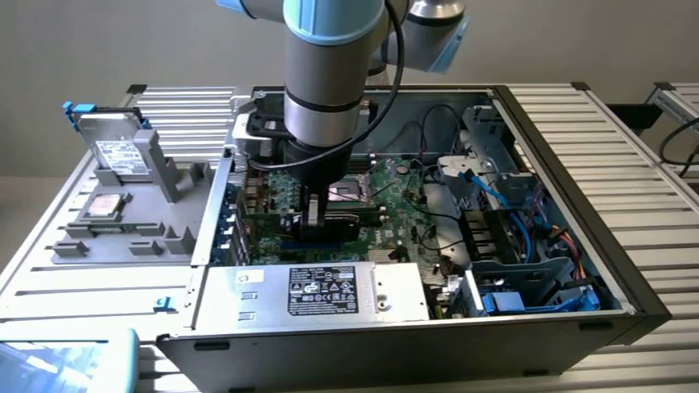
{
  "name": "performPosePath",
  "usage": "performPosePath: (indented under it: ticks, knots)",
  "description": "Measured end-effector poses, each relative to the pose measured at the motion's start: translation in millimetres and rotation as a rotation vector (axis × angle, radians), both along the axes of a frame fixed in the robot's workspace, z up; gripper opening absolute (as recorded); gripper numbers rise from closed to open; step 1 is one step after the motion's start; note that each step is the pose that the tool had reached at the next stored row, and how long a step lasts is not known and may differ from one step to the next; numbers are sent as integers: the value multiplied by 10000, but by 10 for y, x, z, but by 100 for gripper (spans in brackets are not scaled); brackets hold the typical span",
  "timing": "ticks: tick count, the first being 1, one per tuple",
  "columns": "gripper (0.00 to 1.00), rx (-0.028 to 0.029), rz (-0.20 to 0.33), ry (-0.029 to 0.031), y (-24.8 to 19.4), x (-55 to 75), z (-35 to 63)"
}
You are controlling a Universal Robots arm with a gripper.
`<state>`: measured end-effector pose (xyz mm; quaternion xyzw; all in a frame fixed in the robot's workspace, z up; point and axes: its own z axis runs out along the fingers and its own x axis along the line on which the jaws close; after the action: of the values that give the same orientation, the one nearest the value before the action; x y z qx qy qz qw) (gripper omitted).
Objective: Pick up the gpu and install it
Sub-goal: 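Insert the gpu into the slot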
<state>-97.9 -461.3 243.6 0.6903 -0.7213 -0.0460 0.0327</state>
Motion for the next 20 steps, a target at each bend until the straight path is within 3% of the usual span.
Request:
performPosePath:
  ticks: [20]
  knots:
    - [28, 4, 4, 1, 6, -14, -9]
